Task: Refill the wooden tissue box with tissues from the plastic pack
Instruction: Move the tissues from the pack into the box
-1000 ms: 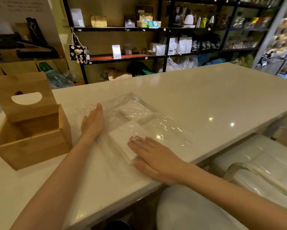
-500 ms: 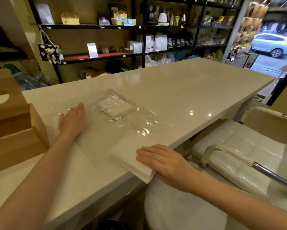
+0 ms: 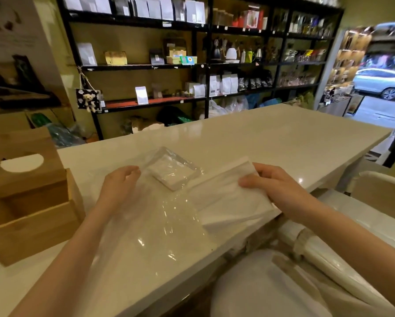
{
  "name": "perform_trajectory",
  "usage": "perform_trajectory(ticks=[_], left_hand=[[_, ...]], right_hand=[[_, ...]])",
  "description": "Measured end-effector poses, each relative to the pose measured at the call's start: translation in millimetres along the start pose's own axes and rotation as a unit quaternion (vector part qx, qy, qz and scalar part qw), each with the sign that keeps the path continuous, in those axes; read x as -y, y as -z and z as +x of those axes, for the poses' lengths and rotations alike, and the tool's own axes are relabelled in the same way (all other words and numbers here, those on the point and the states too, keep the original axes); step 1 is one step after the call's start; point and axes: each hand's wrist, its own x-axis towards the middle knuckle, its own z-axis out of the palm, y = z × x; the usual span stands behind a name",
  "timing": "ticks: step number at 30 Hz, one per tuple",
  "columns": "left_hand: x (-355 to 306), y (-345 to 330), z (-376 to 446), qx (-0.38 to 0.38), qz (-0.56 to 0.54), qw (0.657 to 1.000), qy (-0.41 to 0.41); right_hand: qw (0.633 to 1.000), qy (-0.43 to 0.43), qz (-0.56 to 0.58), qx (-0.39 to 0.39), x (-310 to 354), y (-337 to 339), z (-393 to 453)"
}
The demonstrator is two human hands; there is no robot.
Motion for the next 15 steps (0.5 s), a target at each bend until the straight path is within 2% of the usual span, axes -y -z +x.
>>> perform_trajectory(ticks=[3, 5, 8, 10, 13, 15], left_hand=[[-15, 19, -12, 0.064, -0.115, 0.991, 0.024], [-24, 32, -24, 0.141, -0.223, 0.959, 0.105], [-24, 45, -42, 0.201, -0.278, 0.924, 0.167], [-19, 54, -53, 0.198, -0.313, 0.913, 0.170], [-10, 70, -65, 0.154, -0.377, 0.897, 0.174], [-2, 85, -67, 0.105, -0.366, 0.907, 0.178]], right_hand=[[0.998, -0.053, 0.046, 0.001, 4, -9, 27], [0.994, -0.072, 0.077, 0.011, 5, -23, 45], [0.988, -0.087, 0.118, 0.043, 8, -57, 69], [0.983, -0.088, 0.140, 0.076, 10, -82, 82], [0.976, -0.075, 0.159, 0.130, 15, -120, 95], [0.970, -0.058, 0.169, 0.167, 19, -142, 102]])
